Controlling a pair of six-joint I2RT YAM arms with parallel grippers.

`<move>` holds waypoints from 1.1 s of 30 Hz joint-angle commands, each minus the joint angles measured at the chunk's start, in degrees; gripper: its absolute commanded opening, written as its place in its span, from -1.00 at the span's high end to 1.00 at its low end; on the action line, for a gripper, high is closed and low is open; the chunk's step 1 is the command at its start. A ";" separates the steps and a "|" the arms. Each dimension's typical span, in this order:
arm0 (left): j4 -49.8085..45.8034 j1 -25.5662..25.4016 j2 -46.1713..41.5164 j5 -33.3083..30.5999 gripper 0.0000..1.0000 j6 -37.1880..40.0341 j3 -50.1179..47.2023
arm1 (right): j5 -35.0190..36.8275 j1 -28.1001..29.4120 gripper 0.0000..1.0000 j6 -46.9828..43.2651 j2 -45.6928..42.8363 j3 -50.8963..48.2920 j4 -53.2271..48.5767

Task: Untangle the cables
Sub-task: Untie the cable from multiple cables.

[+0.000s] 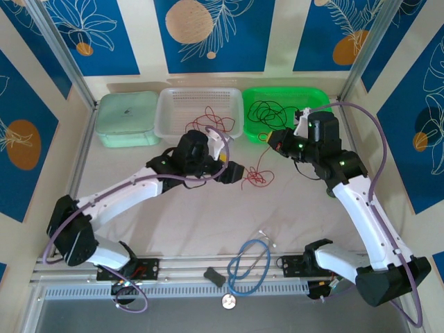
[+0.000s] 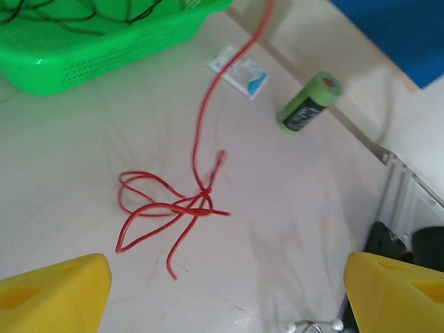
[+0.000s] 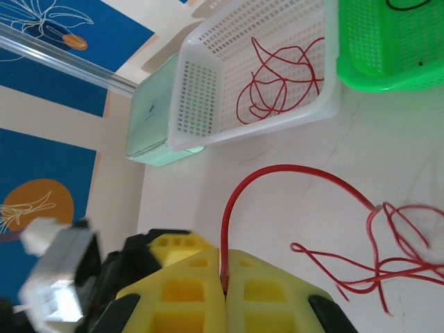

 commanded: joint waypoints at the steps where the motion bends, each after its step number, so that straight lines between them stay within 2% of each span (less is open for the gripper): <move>1: 3.15 0.05 2.62 -3.46 -0.73 -3.50 2.12 | -3.18 -0.18 1.00 1.20 -2.57 0.04 1.19; 6: 9.61 0.09 6.03 -1.81 -0.67 -3.46 -0.60 | -3.14 -0.35 1.00 1.65 -3.82 -0.41 1.19; 10: 20.91 0.14 4.69 0.02 -0.74 1.36 -8.76 | -4.25 -0.95 1.00 2.40 -4.30 -0.35 1.67; 16: 30.45 1.15 4.69 0.97 -0.79 10.89 -15.88 | -6.73 -1.84 1.00 3.12 -4.56 0.94 1.59; 22: 37.29 5.00 6.54 6.46 -0.61 12.33 -18.52 | -7.73 -2.38 1.00 3.21 -4.98 2.40 0.14; 28: 40.24 5.42 10.24 12.16 -0.49 11.54 -16.52 | -8.46 -2.61 1.00 4.02 -5.44 2.62 0.13; 33: 41.12 5.42 11.25 13.70 -0.41 11.00 -16.79 | -7.84 -2.66 1.00 4.05 -5.29 3.40 -0.13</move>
